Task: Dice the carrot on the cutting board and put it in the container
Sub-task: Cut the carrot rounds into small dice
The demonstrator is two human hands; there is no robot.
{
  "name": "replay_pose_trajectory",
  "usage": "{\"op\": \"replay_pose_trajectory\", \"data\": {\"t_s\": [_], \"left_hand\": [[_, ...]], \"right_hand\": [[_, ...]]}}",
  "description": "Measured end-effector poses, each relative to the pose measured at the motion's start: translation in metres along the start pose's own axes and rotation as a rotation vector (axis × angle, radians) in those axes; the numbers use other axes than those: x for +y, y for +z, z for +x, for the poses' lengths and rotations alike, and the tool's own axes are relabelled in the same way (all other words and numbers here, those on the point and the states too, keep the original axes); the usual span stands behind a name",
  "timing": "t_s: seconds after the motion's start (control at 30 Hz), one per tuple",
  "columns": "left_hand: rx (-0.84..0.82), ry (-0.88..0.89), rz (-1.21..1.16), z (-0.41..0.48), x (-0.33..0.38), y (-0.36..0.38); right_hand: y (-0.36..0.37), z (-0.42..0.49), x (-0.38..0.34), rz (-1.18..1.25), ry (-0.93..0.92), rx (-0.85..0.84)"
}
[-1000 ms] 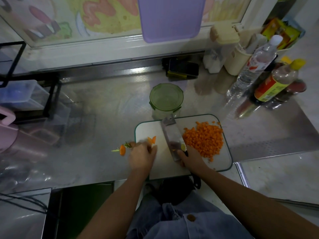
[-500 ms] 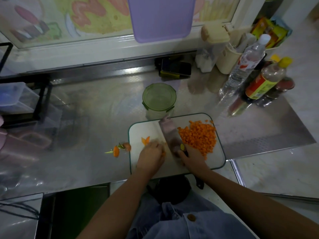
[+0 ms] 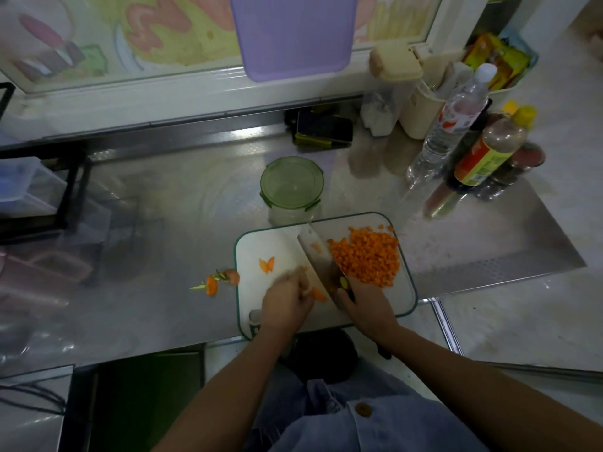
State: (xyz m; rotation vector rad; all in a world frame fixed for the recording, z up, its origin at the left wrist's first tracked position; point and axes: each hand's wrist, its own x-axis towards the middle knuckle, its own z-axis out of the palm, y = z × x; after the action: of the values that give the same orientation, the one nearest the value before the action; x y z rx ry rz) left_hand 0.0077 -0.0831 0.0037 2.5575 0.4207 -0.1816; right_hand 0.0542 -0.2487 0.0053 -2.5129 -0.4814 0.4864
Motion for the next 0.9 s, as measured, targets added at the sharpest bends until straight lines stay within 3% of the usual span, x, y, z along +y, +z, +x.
{"op": "replay_pose_trajectory", "data": {"t_s": [0.17, 0.4, 0.9], "left_hand": [[-0.014, -0.348, -0.2, -0.004, 0.008, 0.004], [-0.063, -0.607, -0.457, 0.003, 0.024, 0.01], [-0.039, -0.751, -0.511, 0.006, 0.029, 0.012]], "right_hand": [[-0.004, -0.001, 0.002, -0.131, -0.05, -0.037], [-0.008, 0.0, -0.001, -0.183, -0.107, -0.062], [-0.01, -0.011, 0.0, -0.185, -0.185, -0.061]]}}
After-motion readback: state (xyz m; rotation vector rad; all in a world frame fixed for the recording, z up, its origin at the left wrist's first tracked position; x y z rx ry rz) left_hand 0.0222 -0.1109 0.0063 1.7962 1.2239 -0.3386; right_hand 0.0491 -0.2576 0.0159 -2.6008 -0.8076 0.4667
